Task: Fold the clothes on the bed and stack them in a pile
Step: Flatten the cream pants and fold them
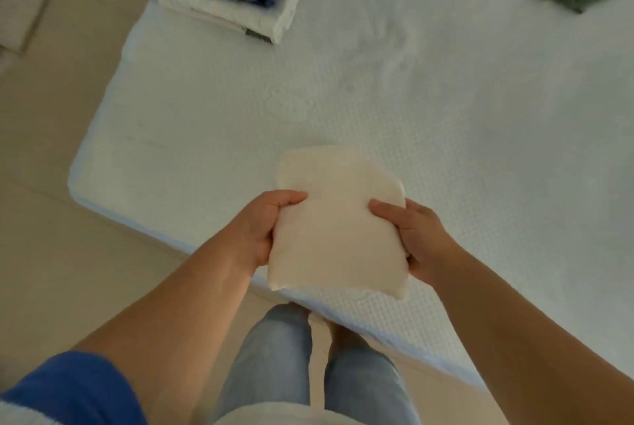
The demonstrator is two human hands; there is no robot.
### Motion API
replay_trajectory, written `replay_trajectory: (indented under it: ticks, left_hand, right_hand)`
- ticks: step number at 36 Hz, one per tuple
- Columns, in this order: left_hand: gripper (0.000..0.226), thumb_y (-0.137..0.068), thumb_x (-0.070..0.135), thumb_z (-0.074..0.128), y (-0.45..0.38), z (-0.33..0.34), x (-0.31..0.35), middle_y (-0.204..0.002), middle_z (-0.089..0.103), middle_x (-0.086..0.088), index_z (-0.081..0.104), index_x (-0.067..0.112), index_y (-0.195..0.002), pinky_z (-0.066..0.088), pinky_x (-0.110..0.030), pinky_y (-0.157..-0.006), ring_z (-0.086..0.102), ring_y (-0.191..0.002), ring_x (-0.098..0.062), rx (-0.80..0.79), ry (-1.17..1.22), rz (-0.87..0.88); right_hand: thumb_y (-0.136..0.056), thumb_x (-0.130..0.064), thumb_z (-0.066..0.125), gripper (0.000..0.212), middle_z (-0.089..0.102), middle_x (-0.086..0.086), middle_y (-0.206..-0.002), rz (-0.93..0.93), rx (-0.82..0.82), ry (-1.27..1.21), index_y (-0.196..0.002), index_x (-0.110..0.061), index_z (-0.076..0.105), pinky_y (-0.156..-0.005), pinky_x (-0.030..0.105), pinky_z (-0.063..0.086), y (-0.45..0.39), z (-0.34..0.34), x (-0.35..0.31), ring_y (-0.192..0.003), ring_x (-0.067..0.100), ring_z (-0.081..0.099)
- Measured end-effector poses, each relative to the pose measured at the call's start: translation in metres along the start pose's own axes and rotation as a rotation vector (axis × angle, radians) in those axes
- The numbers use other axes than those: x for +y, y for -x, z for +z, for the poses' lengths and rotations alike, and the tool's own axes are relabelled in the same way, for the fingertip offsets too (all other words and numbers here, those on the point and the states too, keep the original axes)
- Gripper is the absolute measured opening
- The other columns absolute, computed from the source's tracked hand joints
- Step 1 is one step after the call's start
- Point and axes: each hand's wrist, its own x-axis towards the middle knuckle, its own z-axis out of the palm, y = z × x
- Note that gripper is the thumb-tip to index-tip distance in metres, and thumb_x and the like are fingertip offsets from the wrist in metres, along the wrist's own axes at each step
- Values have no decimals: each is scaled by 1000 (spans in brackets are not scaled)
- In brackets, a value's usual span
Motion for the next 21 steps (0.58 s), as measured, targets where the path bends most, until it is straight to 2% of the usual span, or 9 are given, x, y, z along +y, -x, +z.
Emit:
replay_trajectory:
  ticks: [3,5,7,11,14,18,21]
  left_hand:
    - [30,-73,22,60,16,3,11,-79,71,-13,65,6,-98,56,-31,-55,69,-66,-25,-5,33,27]
    - [26,-79,23,58,25,2,22,-81,72,-14,65,6,-98,56,-33,-55,69,-66,-25,3,54,44]
    - [26,-81,25,58,33,-3,33,-81,72,-14,66,6,-98,56,-33,-55,69,-67,-26,13,77,66]
    - [33,-68,23,58,47,-27,60,-82,71,-13,66,6,-96,55,-33,-55,69,-68,-26,-6,115,116]
    - [31,-67,18,57,54,-55,85,-81,72,-14,67,6,-94,56,-33,-54,70,-67,-27,-23,135,142]
    - [45,-63,9,57,54,-96,129,-97,71,-14,65,12,-107,58,-37,-64,69,-81,-28,-94,113,237]
    - [58,-58,1,58,48,-131,180,-107,69,-14,63,17,-114,55,-38,-74,67,-92,-30,-151,-22,306]
  right_hand:
    - [-69,-27,75,39,73,6,-93,-34,-34,-16,-106,-21,64,-63,36,57,9,10,-14,-83,25,71]
    - [-66,-28,75,44,73,5,-95,-57,-54,-31,-108,-23,63,-61,35,56,11,21,-23,-83,25,71]
    - [-71,-27,73,40,73,5,-96,-69,-67,-31,-110,-24,63,-61,34,56,9,34,-30,-83,25,71]
    - [-79,-25,68,29,73,3,-97,-90,-56,-10,-108,-26,64,-62,34,56,-2,65,-44,-85,23,71]
    - [-81,-21,66,24,73,2,-98,-131,-35,-17,-106,-24,65,-65,32,57,-17,97,-54,-87,21,70]
    - [-77,-17,67,28,73,3,-99,-189,-3,-90,-105,-19,65,-65,27,57,-42,152,-65,-89,19,70]
    - [-71,-20,67,40,72,1,-102,-232,16,-149,-111,-20,62,-65,27,56,-62,200,-75,-91,19,69]
